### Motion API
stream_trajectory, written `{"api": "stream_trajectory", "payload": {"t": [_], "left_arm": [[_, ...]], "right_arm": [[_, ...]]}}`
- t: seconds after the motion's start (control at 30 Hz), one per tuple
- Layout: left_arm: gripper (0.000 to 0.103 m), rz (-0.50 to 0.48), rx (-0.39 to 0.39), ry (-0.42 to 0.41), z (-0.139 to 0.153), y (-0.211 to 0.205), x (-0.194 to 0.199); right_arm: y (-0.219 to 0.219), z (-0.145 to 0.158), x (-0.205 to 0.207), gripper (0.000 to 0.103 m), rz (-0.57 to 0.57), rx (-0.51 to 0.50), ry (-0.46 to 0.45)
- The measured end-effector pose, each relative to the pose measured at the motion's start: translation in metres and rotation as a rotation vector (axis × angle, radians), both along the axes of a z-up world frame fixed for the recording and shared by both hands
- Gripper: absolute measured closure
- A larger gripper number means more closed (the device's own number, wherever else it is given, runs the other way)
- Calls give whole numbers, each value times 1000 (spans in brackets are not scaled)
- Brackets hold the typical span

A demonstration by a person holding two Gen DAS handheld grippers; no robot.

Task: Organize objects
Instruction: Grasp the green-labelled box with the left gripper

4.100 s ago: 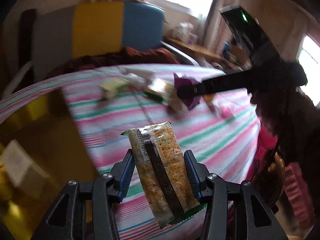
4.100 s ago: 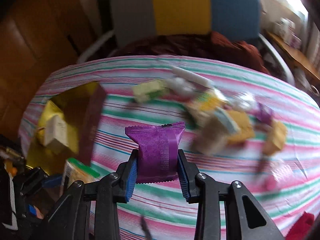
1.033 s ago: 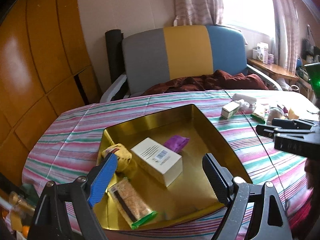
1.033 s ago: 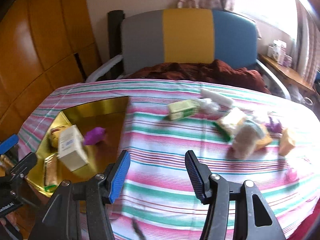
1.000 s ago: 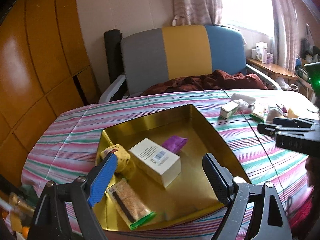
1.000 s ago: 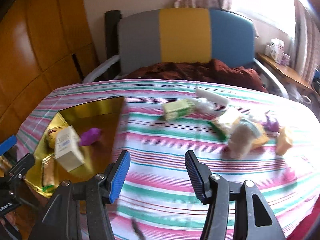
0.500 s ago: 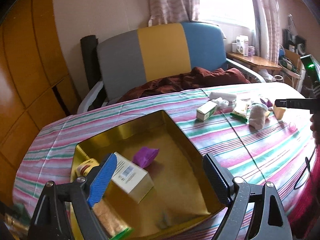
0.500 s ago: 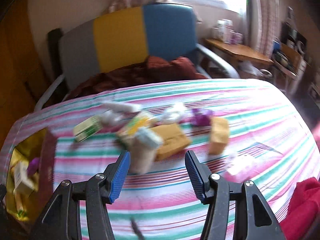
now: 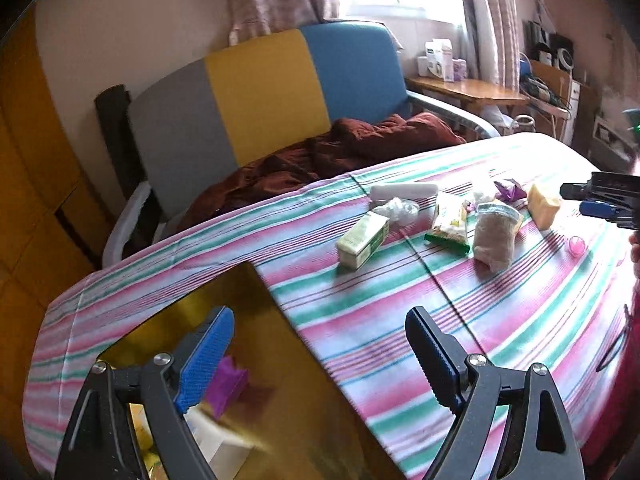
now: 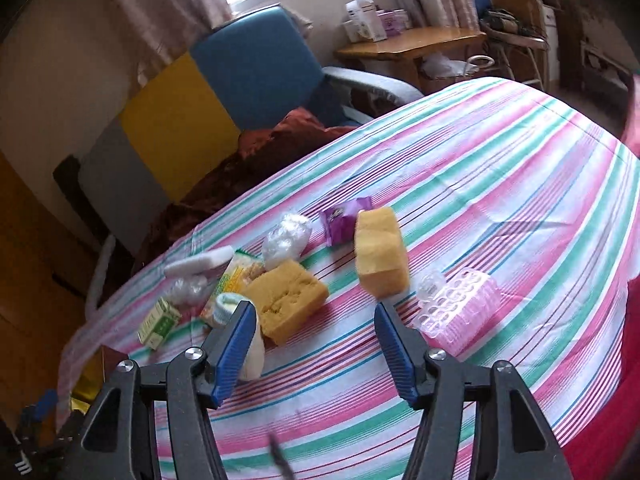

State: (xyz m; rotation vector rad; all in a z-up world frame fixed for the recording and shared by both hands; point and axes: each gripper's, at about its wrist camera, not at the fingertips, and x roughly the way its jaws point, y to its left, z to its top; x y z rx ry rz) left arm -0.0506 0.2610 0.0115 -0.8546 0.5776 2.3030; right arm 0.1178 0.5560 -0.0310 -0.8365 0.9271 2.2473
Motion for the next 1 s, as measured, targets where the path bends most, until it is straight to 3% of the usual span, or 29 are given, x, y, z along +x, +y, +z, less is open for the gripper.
{"api": "stream_trajectory", "payload": {"t": [0.17,0.33,0.8,0.87,0.9,1.0], "left_arm": [[15,-17,-20,-74,-14,31,-30],[15,-4,-28,-167,-30,56,-69],[16,-98,-205,-196,-79,126,-127],[22,-98,-221,-218,-87,129,-134],[30,-99,-226,-231,-90,130,-136],[63,-138,-226,-293,-97,136,-137]], "right_arm": [[12,-8,7,40,-41,-88,22],[15,-10,9,40,-50,-101,23],[15,-15,4,40,-22,-128,9],[15,-15,4,40,-25,-127,9],[16,-15,5,40,-30,-128,10],[20,-14,10,40,-63,-130,23]]}}
